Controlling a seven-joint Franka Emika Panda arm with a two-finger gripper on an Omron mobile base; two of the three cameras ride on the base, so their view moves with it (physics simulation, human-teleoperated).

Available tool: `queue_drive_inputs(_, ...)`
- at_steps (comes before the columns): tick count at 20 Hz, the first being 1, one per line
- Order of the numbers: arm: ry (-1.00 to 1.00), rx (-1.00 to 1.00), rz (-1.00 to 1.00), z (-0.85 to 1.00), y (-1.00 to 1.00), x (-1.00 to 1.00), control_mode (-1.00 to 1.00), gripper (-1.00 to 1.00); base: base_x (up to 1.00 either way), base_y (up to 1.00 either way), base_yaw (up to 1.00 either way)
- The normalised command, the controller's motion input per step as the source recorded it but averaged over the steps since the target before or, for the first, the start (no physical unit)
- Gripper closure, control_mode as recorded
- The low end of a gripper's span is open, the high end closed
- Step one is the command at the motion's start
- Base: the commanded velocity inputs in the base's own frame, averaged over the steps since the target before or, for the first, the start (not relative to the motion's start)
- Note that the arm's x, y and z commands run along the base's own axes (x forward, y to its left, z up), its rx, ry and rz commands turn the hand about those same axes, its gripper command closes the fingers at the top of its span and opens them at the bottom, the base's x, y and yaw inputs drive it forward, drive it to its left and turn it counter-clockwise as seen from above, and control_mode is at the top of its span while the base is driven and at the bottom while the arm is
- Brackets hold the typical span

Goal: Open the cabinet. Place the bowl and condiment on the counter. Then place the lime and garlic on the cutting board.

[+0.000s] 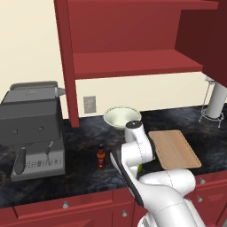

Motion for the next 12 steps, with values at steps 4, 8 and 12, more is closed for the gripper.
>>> queue_drive_inputs(4, -0.17, -0.01, -0.15, -0.30, -0.16, 0.00, -1.00, -1.00, 0.00, 0.00, 0.00)
queue_drive_inputs(8, -0.24, -0.02, -0.10, -0.41, -0.18, 0.00, -1.00, -1.00, 0.00, 0.00, 0.00)
queue_drive_inputs(12, -0.15, 0.00, -0.11, -0.50, -0.23, -0.08, -1.00, -1.00, 0.00, 0.00, 0.00)
